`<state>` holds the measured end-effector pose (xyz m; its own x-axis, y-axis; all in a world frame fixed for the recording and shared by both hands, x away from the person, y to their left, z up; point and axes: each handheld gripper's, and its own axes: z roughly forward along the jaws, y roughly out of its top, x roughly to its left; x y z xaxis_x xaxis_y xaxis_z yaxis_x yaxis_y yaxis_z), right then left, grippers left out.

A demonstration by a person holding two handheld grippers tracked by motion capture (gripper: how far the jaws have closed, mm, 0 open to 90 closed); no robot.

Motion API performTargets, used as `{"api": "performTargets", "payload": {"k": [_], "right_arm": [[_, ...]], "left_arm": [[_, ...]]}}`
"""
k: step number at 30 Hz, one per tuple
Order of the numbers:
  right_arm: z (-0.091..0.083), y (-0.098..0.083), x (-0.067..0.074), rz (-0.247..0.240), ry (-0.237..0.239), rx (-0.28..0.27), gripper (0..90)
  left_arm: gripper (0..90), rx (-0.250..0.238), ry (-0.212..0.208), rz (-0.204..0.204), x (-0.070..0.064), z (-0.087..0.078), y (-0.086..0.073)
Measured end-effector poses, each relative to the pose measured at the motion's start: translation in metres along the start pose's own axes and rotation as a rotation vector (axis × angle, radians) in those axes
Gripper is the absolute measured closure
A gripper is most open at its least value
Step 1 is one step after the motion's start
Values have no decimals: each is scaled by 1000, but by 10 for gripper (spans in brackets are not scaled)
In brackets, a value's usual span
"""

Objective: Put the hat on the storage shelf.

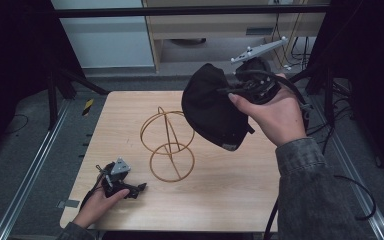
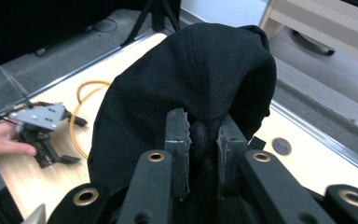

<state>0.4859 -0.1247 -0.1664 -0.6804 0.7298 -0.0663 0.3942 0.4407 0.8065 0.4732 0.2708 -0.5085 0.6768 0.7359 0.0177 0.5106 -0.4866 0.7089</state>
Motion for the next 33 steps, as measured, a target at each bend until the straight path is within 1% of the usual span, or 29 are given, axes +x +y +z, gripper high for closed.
{"api": "performTargets", "payload": {"k": [4, 5, 7, 9, 11, 13, 16, 20, 27, 31, 33], "right_arm": [[4, 8, 6, -9, 25, -11, 786], [5, 12, 9, -20, 24, -11, 786], [5, 18, 13, -22, 35, -23, 786], [6, 21, 14, -28, 36, -24, 786], [10, 27, 19, -35, 51, -23, 786], [12, 28, 21, -33, 58, -28, 786], [22, 30, 28, -35, 84, -25, 786], [32, 32, 34, -36, 110, -27, 786], [44, 37, 42, -38, 139, -40, 786], [51, 38, 45, -28, 158, -49, 786], [54, 40, 47, -30, 162, -45, 786]], "left_arm": [[0, 0, 0, -1, 0, 0, 0], [0, 0, 0, -1, 0, 0, 0], [0, 0, 0, -1, 0, 0, 0], [0, 3, 0, 2, 0, 0, 0], [0, 3, 0, 3, 0, 0, 0], [0, 3, -2, -1, 0, 0, 0], [0, 3, 0, 3, 0, 0, 0], [0, 3, 0, 3, 0, 0, 0], [0, 3, 0, 3, 0, 0, 0], [0, 3, 0, 2, 0, 0, 0], [0, 2, -1, -1, 0, 0, 0]]}}
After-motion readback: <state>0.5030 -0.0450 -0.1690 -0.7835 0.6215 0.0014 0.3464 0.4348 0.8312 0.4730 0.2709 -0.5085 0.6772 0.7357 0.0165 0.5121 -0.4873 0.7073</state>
